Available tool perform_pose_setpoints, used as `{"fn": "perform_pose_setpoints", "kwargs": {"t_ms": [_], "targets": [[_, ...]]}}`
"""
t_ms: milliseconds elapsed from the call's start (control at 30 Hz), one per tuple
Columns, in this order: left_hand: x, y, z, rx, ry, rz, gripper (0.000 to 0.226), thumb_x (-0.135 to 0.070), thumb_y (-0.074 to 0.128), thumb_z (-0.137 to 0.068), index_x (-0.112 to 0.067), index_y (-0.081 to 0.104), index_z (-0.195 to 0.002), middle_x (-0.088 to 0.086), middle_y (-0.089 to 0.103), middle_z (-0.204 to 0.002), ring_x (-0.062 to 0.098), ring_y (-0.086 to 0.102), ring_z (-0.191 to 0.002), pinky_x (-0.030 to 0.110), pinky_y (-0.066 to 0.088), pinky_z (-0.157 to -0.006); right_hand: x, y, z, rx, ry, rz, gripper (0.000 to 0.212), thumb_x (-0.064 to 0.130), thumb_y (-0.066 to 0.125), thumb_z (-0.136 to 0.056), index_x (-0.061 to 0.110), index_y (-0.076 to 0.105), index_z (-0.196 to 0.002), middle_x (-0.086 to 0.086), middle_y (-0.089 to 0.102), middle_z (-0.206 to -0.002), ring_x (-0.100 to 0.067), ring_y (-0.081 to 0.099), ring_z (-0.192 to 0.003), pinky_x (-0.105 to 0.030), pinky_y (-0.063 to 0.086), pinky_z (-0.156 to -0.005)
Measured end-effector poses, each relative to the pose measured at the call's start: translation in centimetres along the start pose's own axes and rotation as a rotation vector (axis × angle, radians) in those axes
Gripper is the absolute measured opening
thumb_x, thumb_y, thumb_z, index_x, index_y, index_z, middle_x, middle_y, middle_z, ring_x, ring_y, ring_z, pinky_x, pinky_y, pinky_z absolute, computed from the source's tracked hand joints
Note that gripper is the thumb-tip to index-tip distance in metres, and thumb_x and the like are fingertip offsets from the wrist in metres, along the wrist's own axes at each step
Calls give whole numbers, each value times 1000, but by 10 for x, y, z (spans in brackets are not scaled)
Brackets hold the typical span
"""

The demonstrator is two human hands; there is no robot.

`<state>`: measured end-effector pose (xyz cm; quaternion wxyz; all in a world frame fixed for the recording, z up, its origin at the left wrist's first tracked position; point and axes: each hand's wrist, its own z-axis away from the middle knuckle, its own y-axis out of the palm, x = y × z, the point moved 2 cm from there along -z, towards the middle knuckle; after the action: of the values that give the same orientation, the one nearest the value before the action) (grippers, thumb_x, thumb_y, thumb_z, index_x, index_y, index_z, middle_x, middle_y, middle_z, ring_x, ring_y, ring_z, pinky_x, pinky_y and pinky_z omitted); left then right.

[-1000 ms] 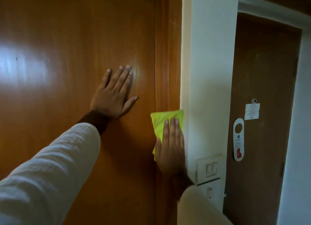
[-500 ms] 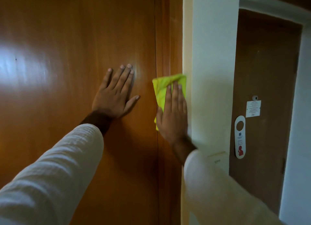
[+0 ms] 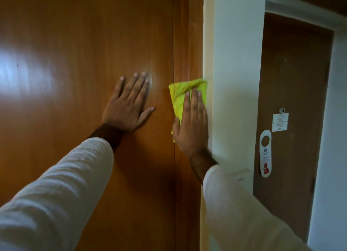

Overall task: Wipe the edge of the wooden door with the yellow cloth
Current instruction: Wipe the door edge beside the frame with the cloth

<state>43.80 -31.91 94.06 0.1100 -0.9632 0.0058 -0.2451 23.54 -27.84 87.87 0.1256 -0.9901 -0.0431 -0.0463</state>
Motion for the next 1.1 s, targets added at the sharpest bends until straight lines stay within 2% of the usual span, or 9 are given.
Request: {"fn": "perform_pose_setpoints", "kwargs": {"t_ms": [333,400,500,667,767,867,933,1000,1100], "targets": [[1,-7,-2,71,-7,80,86,-66,19,-103,-8,9,-165,13,11,-175,28,11,-163,54,12,-131,-4,9,28,38,4,27,74,37,45,-99,10,16,-161,-12,11,-170,-29,6,-159,-46,17,-128],[-1,-12,-3,70,-46,198,86,-68,15,-102,-8,17,-164,12,16,-174,28,14,-163,54,13,-131,-4,8,29,40,7,24,75,37,45,-98,10,15,-161,-12,11,-170,-29,6,-159,-46,17,-128],[-12,-27,-3,33,-106,594,82,-67,21,-102,-10,35,-159,11,30,-169,28,24,-158,47,22,-128,-4,8,29,41,9,21,76,38,47,-97,10,16,-161,-11,11,-170,-29,5,-159,-45,14,-128],[-43,-45,-9,70,-146,1077,58,-55,60,-95,-17,63,-139,3,66,-136,13,62,-120,26,52,-100,-6,8,29,60,11,-7,80,45,45,-96,11,14,-161,-10,8,-171,-27,2,-159,-43,12,-129],[-52,-39,-20,198,-274,1300,44,-41,69,-95,-16,68,-132,2,77,-111,15,75,-99,38,64,-89,-4,7,31,67,0,-17,85,48,46,-94,10,12,-161,-10,5,-171,-26,0,-159,-45,14,-128],[-55,-30,-30,288,-408,1487,30,-25,71,-96,-9,70,-121,3,75,-89,29,78,-90,48,66,-82,-5,6,31,64,-20,-37,93,54,49,-89,7,13,-161,-13,6,-171,-28,1,-159,-47,15,-127],[-58,-29,-32,338,-432,1529,12,-16,72,-95,-18,70,-107,-4,72,-87,23,77,-88,43,67,-80,-7,4,30,81,-39,-64,98,59,51,-87,6,14,-161,-14,6,-171,-29,0,-159,-48,14,-127],[-62,-33,-32,361,-433,1524,12,-15,72,-95,-26,68,-98,-7,70,-85,13,75,-81,33,67,-76,-7,-1,30,121,-53,-105,100,63,49,-88,7,9,-161,-13,0,-171,-28,-4,-159,-48,12,-128],[-68,-46,-28,321,-485,1548,8,-13,72,-95,-17,68,-101,-3,69,-81,8,72,-71,25,65,-68,-9,-12,29,170,-69,-200,87,56,42,-97,10,5,-162,-9,-4,-171,-25,-8,-159,-48,14,-128]]}}
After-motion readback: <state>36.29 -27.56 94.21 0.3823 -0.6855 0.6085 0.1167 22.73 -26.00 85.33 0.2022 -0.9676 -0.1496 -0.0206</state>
